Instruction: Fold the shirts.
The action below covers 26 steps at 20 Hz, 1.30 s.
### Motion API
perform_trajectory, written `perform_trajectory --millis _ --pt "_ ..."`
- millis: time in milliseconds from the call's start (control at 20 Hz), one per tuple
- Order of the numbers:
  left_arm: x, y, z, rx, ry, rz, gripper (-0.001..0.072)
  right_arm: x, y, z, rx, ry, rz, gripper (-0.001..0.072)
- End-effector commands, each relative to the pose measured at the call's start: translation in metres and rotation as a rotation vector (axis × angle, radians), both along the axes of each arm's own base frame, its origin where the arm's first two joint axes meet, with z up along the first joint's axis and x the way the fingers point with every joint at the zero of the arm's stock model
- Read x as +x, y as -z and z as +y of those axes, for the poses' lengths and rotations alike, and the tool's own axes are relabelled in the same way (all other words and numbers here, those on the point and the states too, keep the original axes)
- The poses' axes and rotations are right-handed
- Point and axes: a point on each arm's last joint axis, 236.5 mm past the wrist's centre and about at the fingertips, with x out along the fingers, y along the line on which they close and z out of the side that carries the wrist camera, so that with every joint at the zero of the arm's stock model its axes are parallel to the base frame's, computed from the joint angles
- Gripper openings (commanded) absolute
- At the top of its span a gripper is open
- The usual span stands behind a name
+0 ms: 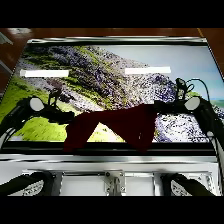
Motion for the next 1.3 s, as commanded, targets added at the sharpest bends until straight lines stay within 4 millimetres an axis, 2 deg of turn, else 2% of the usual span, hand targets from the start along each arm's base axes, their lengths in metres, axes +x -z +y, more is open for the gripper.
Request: perform_trajectory --millis 0,50,100,200,300,350,450,500,550,600,700,800,850,950,1150,1250 --pt "0.037 0.053 -0.013 -0.049 -0.099 0.018 0.0049 0.017 0.045 0.012 0.075 0.077 0.05 0.0062" --pt "0.037 0.058 -0.015 -0.056 -0.1 0.048 0.009 0.014 0.051 0.016 0.072 0.064 0.066 0.0062" --pt "0.039 0.055 -0.014 -0.058 -0.092 0.063 0.025 0.014 0.052 0.02 0.067 0.047 0.066 0.0062" --pt "0.048 0.033 0.003 -0.047 -0.084 0.072 0.0682 0.014 0.05 0.023 0.066 0.036 0.056 0.0063" --pt "0.044 -0.003 0.037 -0.017 -0.073 0.121 0.0706 0.009 0.048 0.024 0.068 0.023 0.07 0.0063" --pt "0.034 -0.024 0.055 0.007 -0.054 0.146 0.0706 0.007 0.048 0.024 0.062 0.014 0.075 0.0063" --pt "0.005 -0.048 0.079 0.048 -0.055 0.195 0.0707 0.001 0.048 0.025 0.06 -0.001 0.095 0.0063" --pt "-0.015 -0.052 0.08 0.05 -0.048 0.226 0.0708 -0.002 0.049 0.026 0.062 -0.008 0.106 0.0063" --pt "-0.034 -0.049 0.075 0.047 -0.037 0.253 0.071 -0.004 0.049 0.027 0.063 -0.016 0.117 0.0063" --pt "-0.053 -0.037 0.07 0.049 -0.024 0.277 0.0711 -0.006 0.05 0.028 0.062 -0.022 0.12 0.0063" --pt "-0.083 -0.002 0.06 0.052 -0.025 0.314 0.0712 -0.007 0.05 0.028 0.062 -0.026 0.123 0.0063" --pt "-0.101 0.027 0.04 -0.008 -0.038 0.343 0.0713 -0.008 0.05 0.029 0.061 -0.036 0.128 0.0064" --pt "-0.105 0.036 0.031 -0.041 -0.045 0.336 0.0712 -0.009 0.05 0.029 0.062 -0.038 0.131 0.0064" --pt "-0.104 0.051 0.026 -0.048 -0.068 0.3 0.0713 -0.01 0.05 0.029 0.062 -0.038 0.133 0.0064" --pt "-0.072 0.063 0.032 -0.027 -0.12 0.175 0.0711 -0.012 0.051 0.03 0.065 -0.041 0.141 0.0064" --pt "-0.078 0.071 0.023 -0.022 -0.037 0.19 0.0707 -0.016 0.052 0.031 0.068 -0.049 0.157 0.0064"
